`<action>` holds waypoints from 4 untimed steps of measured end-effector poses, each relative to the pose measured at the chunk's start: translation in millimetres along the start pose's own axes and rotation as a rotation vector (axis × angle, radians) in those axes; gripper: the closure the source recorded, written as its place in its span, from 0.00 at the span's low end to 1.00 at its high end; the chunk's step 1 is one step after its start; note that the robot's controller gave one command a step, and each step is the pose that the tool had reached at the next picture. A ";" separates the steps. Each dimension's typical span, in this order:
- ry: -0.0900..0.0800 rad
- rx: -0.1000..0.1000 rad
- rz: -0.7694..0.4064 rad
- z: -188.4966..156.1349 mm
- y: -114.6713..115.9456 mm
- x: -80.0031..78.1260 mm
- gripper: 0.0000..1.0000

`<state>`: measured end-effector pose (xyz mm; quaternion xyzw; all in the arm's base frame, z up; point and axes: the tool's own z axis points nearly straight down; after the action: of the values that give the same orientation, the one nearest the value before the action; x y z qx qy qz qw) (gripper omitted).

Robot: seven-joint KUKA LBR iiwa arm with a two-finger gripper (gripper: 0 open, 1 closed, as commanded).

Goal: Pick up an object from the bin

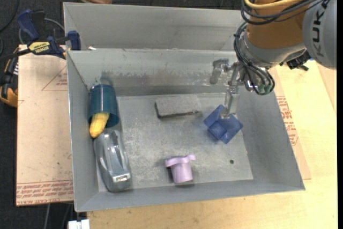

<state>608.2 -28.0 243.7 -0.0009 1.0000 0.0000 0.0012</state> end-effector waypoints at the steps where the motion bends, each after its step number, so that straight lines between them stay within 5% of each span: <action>1: 0.000 0.000 0.000 0.0 0.0 0.0 1.00; 2: -0.013 0.000 0.010 25.1 -3.2 4.2 1.00; 3: -0.002 -0.001 0.030 74.9 -10.0 16.7 1.00; 4: -0.006 -0.001 -0.104 67.0 -77.3 27.8 1.00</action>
Offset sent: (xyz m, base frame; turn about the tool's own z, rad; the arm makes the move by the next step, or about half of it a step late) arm 0.0000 0.0000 0.0000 0.0000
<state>580.7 -105.3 176.6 -0.0527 0.9986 0.0004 0.0041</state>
